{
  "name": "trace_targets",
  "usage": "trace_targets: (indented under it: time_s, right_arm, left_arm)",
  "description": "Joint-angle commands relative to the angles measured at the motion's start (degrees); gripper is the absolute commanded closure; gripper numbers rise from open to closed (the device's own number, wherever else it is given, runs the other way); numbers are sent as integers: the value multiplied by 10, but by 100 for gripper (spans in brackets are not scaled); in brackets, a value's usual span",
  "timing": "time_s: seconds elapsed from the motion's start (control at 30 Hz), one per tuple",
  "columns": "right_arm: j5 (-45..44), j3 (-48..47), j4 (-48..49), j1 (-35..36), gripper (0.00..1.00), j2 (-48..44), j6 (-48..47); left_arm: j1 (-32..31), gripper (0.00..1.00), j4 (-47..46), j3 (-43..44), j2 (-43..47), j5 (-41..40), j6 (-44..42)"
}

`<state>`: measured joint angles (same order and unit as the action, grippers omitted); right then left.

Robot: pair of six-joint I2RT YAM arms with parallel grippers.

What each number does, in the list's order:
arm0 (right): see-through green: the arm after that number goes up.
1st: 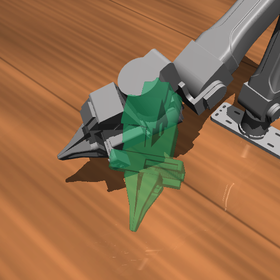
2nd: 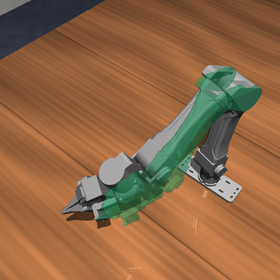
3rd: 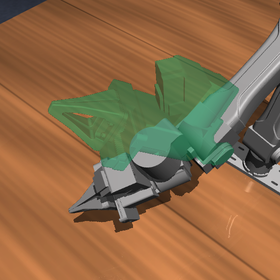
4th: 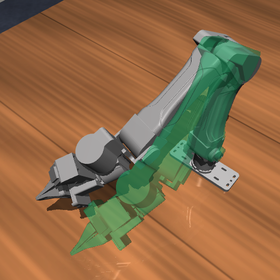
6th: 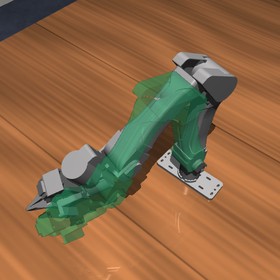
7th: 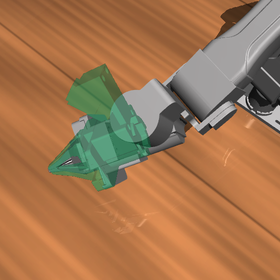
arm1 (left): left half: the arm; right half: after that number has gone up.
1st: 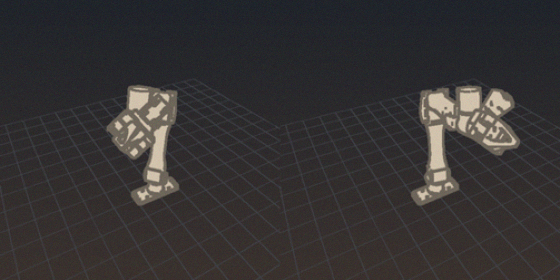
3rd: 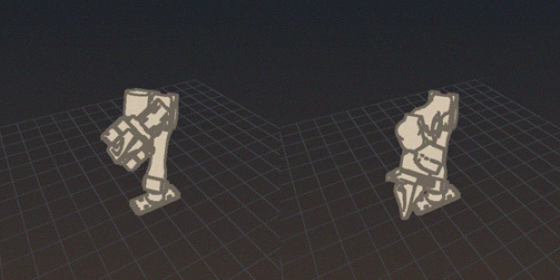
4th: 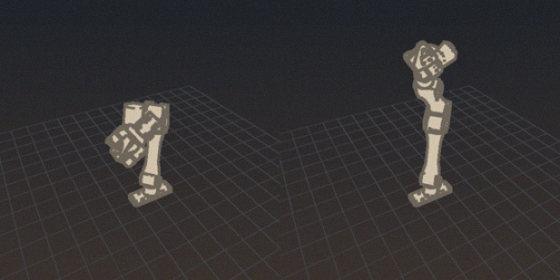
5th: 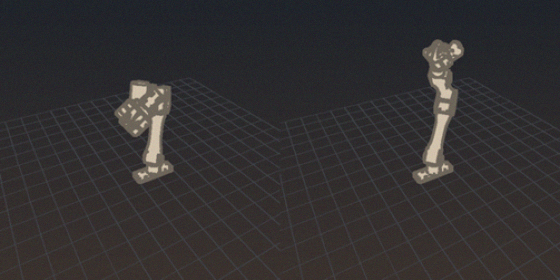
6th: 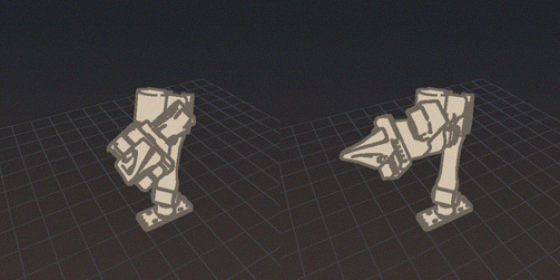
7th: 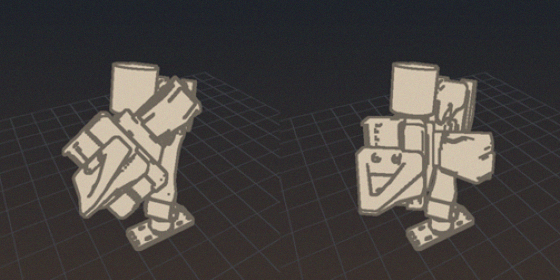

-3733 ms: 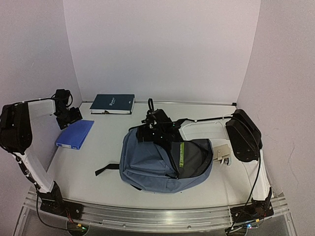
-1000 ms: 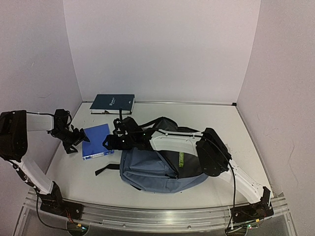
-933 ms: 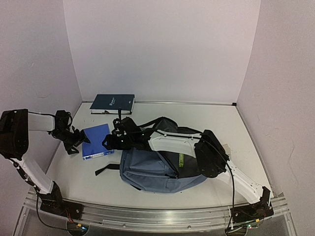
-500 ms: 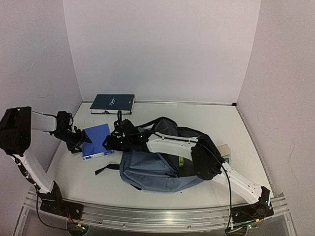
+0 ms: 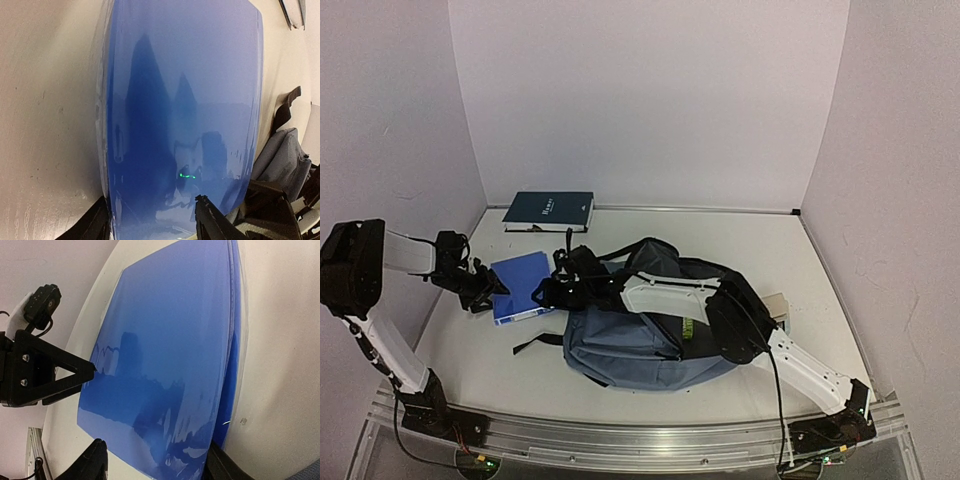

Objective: Pack the student bag
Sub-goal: Pick up the files from the center of the board.

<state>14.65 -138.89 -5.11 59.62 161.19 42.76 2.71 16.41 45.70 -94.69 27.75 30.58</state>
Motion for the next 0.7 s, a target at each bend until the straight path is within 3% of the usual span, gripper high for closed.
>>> trace_targets:
  time_s: [0.0,0.17,0.33,0.43,0.5,0.67]
  right_arm:
    - [98,92,99,17,53,-67,39]
    - [115,166,198,18,69,-131,64]
    - [133,195,251,18,78,-142,75]
    - [151,199,273,18,94,-142,85]
    - [153,216,295,18,100,-157,86]
    - [113,283,313,19,100,-251,34]
  left_arm:
    - [-13,49,-15,-38,9,77,20]
    - [-19,55,-24,-58,41,114,29]
    - [-20,55,-30,-77,91,147,35]
    - [-20,55,-9,-78,120,144,27]
    - [-20,53,12,-76,147,124,20]
    - [-21,39,44,-70,246,72,12]
